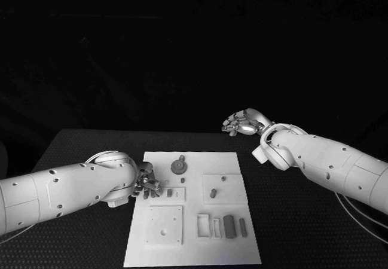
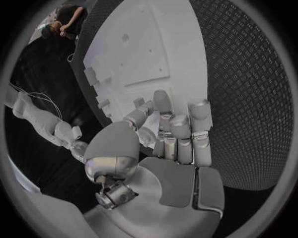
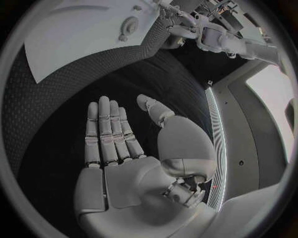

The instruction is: Assemble the parts on the task board

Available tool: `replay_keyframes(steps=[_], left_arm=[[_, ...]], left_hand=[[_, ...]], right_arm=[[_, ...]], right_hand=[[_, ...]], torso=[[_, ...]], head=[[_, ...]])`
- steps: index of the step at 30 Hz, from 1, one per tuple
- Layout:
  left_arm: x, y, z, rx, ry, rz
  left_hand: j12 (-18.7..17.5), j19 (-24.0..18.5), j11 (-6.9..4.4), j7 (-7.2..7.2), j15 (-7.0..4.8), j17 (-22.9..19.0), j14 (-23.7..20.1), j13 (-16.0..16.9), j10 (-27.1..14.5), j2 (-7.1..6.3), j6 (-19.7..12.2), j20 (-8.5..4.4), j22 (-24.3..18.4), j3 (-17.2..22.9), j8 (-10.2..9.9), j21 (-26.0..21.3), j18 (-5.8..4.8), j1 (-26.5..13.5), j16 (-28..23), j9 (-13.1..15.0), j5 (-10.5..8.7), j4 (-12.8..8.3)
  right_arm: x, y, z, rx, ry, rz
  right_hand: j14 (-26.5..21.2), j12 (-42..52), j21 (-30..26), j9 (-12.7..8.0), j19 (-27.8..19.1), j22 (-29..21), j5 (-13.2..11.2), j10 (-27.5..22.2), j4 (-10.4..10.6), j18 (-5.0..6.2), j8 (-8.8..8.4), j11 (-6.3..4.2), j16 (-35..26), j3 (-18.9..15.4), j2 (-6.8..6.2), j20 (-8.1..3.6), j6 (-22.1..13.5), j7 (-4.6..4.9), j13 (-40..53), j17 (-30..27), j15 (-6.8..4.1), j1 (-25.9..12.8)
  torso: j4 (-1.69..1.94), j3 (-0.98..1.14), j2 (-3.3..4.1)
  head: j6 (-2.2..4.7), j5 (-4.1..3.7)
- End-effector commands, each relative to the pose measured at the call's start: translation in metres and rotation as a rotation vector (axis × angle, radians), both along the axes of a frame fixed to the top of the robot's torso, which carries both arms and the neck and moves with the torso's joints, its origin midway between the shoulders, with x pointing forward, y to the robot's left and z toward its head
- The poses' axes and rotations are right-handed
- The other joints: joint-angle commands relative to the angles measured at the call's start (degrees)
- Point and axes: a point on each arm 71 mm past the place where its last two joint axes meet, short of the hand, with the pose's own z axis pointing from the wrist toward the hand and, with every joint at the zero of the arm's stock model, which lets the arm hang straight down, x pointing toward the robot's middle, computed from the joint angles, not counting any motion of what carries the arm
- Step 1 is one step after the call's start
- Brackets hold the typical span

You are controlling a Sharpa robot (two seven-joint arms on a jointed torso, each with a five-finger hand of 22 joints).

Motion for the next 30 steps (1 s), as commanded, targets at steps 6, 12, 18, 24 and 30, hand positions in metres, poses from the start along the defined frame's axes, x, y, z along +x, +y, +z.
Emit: replay_keyframes(steps=[6,12,18,24,30], left_arm=[[-0.0058,-0.0024,-0.0103,0.041,0.029,-0.014],[-0.0053,-0.0057,-0.0104,0.038,0.021,-0.014],[-0.0054,-0.0067,-0.0107,0.041,0.014,-0.016],[-0.0054,-0.0074,-0.0106,0.043,0.009,-0.017],[-0.0052,-0.0076,-0.0106,0.044,0.008,-0.017]], left_hand=[[0.8,0.1,-0.20,-0.72,-0.52,0.2,0.3,0.2,0.2,0.46,1.0,-0.16,1.1,0.2,0.0,0.4,2.73,0.5,0.2,0.7,-2.86,0.3],[1.1,0.1,-0.23,-0.79,-0.55,0.3,0.5,0.3,0.2,0.00,1.2,-0.21,1.0,-0.1,0.1,0.4,2.76,0.0,0.2,1.1,-5.00,1.2],[1.4,0.1,-0.26,-0.85,-0.58,0.4,0.6,0.3,0.2,-0.52,1.3,-0.23,1.0,-0.4,0.1,0.4,2.77,-0.4,0.1,1.4,-7.24,2.0],[1.5,0.2,-0.27,-0.87,-0.60,0.4,0.6,0.3,0.3,-0.66,1.3,-0.23,1.0,-0.5,0.1,0.4,2.76,-0.5,0.2,1.4,-7.30,2.2],[1.5,0.2,-0.30,-0.90,-0.62,0.4,0.6,0.3,0.2,-0.96,1.4,-0.23,1.0,-0.6,0.1,0.5,2.76,-0.7,0.1,1.5,-7.51,2.6]], right_arm=[[-0.0007,0.0007,0.0000,0.006,0.002,0.015],[-0.0007,0.0009,0.0000,0.006,0.002,0.016],[-0.0008,0.0006,0.0001,0.006,0.002,0.015],[-0.0008,0.0005,-0.0001,0.007,0.003,0.015],[-0.0008,0.0006,0.0000,0.008,0.002,0.015]], right_hand=[[0.3,0.2,-0.4,-0.1,0.0,0.1,0.3,0.5,0.2,0.51,0.17,0.03,-0.2,-0.1,-0.08,0.53,-0.3,0.41,-0.1,0.1,0.02,-0.2],[0.3,0.2,-0.4,-0.1,0.0,0.1,0.3,0.5,0.2,0.52,0.17,0.03,-0.2,-0.1,-0.09,0.53,-0.3,0.41,-0.1,0.1,0.02,-0.1],[0.3,0.2,-0.4,-0.1,0.0,0.1,0.3,0.5,0.2,0.53,0.18,0.03,-0.3,-0.1,-0.10,0.54,-0.3,0.40,-0.2,0.1,0.02,-0.1],[0.3,0.2,-0.4,-0.1,0.0,0.1,0.3,0.5,0.2,0.53,0.18,0.04,-0.3,-0.2,-0.15,0.57,-0.3,0.41,-0.3,0.1,0.03,-0.2],[0.3,0.2,-0.4,-0.1,0.0,0.1,0.3,0.5,0.3,0.54,0.17,0.05,-0.3,-0.2,-0.16,0.59,-0.3,0.42,-0.3,0.2,0.04,-0.2]], torso=[[-0.03,0.00,-0.03],[-0.06,-0.02,0.02],[0.03,-0.03,0.00],[0.02,-0.06,-0.01],[0.02,-0.08,-0.03]], head=[[0.21,-0.05],[0.20,-0.11],[0.30,-0.22],[0.25,-0.23],[0.40,-0.18]])
